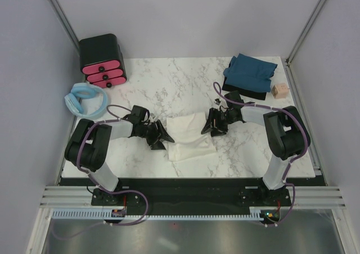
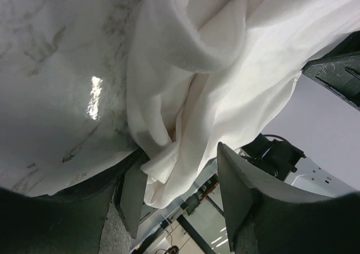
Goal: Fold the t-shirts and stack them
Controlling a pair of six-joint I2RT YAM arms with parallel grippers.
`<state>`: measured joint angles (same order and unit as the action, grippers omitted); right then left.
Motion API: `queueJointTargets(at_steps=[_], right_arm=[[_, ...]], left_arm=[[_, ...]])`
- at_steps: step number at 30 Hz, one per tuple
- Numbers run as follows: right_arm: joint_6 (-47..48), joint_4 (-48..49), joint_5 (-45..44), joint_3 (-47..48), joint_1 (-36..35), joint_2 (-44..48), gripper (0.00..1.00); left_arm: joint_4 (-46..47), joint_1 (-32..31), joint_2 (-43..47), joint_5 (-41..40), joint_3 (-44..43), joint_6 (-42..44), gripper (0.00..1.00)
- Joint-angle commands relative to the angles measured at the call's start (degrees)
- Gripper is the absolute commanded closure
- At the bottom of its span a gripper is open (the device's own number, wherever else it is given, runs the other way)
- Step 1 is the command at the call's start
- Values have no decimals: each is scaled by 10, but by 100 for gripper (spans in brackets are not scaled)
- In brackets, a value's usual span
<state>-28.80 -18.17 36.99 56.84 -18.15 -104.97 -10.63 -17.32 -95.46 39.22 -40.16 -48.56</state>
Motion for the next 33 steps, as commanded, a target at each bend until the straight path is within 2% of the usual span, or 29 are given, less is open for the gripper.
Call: queueJointTargets(at_steps=[1, 8, 18, 21, 22, 24, 33], right_arm=[[14, -21, -62, -9, -8, -30, 41], [1, -9, -60, -9, -25, -45, 42], [-31, 17, -68, 6, -72, -56, 57], [-39, 27, -75, 8, -74, -57, 71], [-39, 26, -79, 10, -74, -56, 86], [-40, 24, -90, 20, -75, -56, 99], [15, -43, -163, 146, -74, -78, 100]], left_arm=[[27, -13, -38, -55, 8, -1, 40], [35, -32, -67, -58, -15, -4, 42], [23, -33, -90, -45, -66, 6, 71], [11, -32, -93, -49, -80, 12, 76], [7, -32, -95, -51, -88, 14, 77], [-5, -32, -97, -54, -98, 21, 78], [-71, -31, -122, -76, -191, 55, 80]])
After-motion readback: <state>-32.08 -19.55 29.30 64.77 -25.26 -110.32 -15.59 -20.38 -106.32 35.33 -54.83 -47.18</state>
